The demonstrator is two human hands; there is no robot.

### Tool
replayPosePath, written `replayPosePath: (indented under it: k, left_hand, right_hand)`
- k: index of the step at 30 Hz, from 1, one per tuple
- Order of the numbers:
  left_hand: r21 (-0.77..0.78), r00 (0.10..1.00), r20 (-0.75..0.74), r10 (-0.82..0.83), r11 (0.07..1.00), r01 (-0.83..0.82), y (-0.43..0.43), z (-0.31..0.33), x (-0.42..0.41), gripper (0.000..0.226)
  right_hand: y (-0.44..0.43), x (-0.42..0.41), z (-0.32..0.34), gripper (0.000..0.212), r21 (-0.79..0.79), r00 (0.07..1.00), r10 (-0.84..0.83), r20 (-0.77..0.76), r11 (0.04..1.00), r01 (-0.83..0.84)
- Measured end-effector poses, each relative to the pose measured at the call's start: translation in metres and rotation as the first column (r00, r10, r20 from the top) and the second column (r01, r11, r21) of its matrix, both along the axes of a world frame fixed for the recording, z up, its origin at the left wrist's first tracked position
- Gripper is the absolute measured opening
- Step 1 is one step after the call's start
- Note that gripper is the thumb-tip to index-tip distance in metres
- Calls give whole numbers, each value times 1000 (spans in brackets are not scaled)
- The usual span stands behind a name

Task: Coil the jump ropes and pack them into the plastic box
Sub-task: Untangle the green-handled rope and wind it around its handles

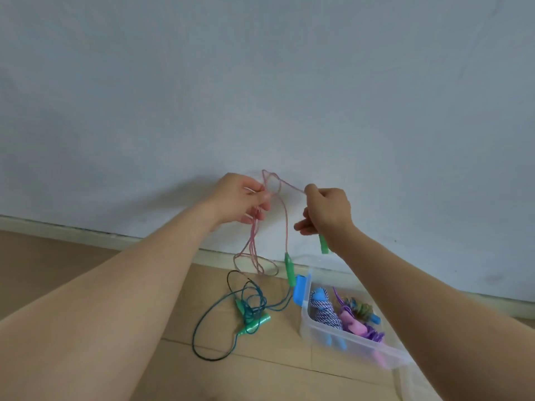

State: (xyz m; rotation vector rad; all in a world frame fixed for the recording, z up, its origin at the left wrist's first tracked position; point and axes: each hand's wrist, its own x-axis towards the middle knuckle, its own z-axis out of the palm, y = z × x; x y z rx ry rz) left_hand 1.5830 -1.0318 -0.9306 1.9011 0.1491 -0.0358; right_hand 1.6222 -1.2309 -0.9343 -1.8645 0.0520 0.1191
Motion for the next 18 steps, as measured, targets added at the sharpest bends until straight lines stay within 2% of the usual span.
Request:
replayPosePath:
  k: [3,6,8,10,11,12,14,16,18]
  left_hand:
    - [-122,985,109,134,985,-121,-5,17,-2,19]
    - [-212,963,164,214,961,-178,-12,28,-2,23]
    - [-239,973,155,170,962,-130,-14,35,-2,25]
    - [-230,990,119,72,972,-42,-16,40,-4,24]
    - [-222,995,98,25,975,-3,-17,42,-4,23]
    - [-214,997,79,-12,976,29,-18,43,-5,24]
    - [-199,997,63,-45,978,57,-22,42,-6,25]
    - [-159,996,76,-34,986,46,-23,39,-5,29]
    - [-66,994,71,-79,994,83,-19,34,-5,41]
  right_hand:
    - [-13,0,-4,36,-2,963,233,-138,972,-236]
    - [-13,-2,-3,22,-42,940,341,-14,939,-341]
    - [-9,-3,-2,52,-135,946,303,113,948,-287]
    - [-6,-4,1,77,-90,940,313,133,949,-303]
    - [-5,-4,2,75,-57,933,335,128,942,-330]
    - [-4,-3,2,61,-52,925,353,140,936,-349]
    - [-1,-1,6,16,-187,921,342,186,933,-309]
    - [1,-1,9,39,-206,941,268,209,952,-226]
    - [2,0,15,40,-89,960,162,226,985,-146]
